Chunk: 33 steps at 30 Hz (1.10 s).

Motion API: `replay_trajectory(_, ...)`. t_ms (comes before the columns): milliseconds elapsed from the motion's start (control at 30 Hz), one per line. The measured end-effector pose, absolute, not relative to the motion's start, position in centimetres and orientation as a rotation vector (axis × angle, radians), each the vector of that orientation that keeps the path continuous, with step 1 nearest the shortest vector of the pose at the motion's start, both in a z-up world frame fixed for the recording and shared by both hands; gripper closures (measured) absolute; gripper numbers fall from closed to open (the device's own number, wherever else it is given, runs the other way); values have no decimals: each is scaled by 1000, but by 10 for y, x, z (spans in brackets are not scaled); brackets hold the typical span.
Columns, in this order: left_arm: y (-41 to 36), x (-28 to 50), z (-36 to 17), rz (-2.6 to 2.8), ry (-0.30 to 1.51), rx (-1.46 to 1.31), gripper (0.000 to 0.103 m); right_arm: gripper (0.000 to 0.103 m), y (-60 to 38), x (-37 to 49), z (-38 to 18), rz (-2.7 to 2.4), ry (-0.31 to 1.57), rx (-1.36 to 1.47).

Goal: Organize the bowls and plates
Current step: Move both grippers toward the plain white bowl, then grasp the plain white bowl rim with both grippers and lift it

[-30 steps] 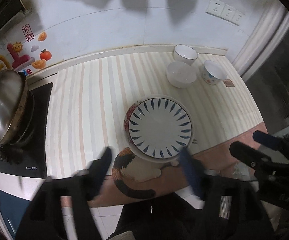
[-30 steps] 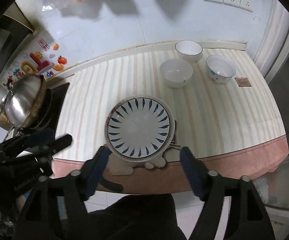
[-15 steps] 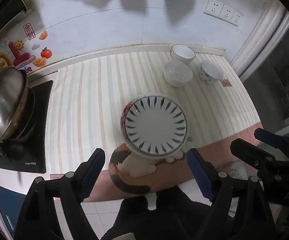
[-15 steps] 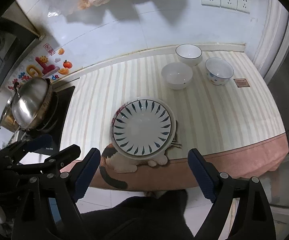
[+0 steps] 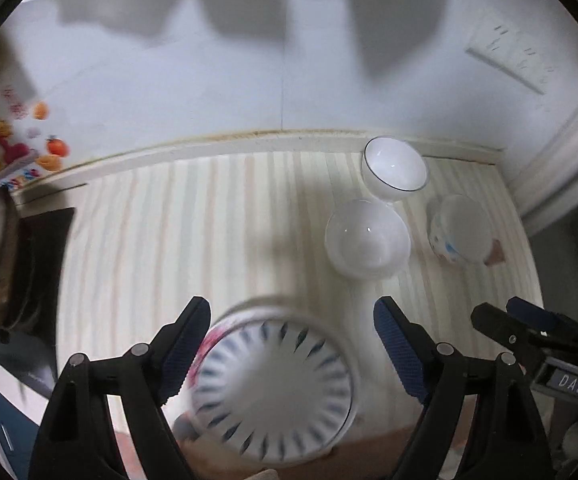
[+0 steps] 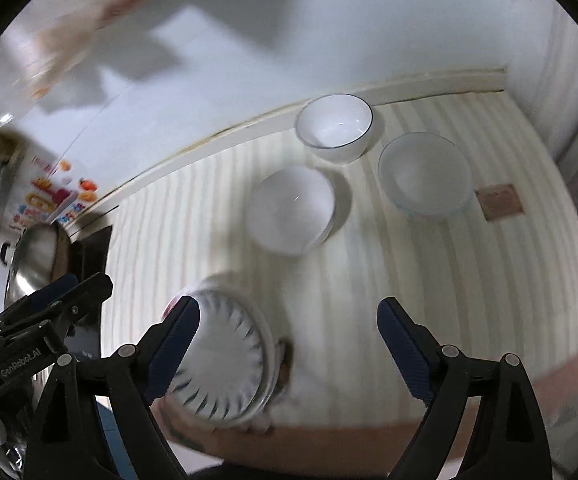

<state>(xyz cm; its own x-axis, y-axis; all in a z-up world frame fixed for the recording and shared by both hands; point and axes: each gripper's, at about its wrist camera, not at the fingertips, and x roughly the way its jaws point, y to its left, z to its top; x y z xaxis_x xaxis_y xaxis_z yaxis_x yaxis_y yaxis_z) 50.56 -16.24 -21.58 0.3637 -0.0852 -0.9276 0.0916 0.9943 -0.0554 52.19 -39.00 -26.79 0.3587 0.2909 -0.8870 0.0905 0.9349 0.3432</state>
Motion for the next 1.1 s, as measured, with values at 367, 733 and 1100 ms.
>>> replay_trajectory(367,-200,618,-331,-90,1460,-94,54,24,-423,630,-371,256,1354,417)
replay_trajectory(733,-207,622,-364,-97,1495,-70,89,87,-401,658,-423,269,1430,357)
replay_trajectory(1100,-215,558,-317,-155,1464,-64,89,88,-417,626,-385,298,1417,358)
